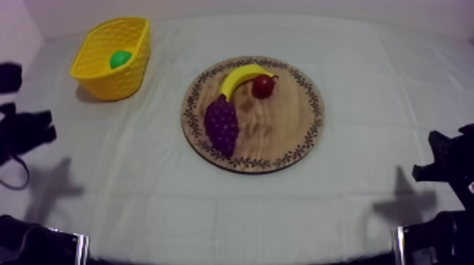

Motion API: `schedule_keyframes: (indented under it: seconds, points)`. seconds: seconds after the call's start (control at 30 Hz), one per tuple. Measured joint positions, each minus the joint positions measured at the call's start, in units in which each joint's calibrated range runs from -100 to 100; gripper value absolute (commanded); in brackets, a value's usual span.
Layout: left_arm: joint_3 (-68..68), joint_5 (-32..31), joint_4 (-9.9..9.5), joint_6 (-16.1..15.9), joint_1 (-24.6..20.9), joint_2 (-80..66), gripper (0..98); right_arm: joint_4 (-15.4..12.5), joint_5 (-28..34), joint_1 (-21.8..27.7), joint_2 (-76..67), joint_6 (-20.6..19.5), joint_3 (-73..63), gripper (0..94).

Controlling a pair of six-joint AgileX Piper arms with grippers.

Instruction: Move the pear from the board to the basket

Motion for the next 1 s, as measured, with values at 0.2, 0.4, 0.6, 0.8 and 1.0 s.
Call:
schedule_keyframes:
  seconds: [0.2, 0.4, 0.6, 0.8, 1.0]
  points:
    - [7.1, 2.3, 0.36, 0.1, 0.0, -15.1, 0.0, 0.0, 0.1, 0.0, 0.0, 0.0, 0.0, 0.3]
    - [13.2, 2.1, 1.08, -0.1, 0.9, -27.2, 0.0, 0.0, 0.1, 0.0, 0.0, 0.0, 0.0, 0.3]
    - [18.1, -0.3, -0.17, -0.1, 0.9, -32.9, 0.1, 0.0, 0.1, 0.0, 0.0, 0.0, 0.0, 0.3]
    - [20.5, -6.1, -0.73, 3.5, 0.8, -33.2, 0.1, 0.0, 0.1, 0.0, 0.0, 0.0, 0.0, 0.3]
    - [21.1, -9.4, -0.86, 8.2, 0.9, -33.3, 0.1, 0.0, 0.1, 0.0, 0.0, 0.0, 0.0, 0.3]
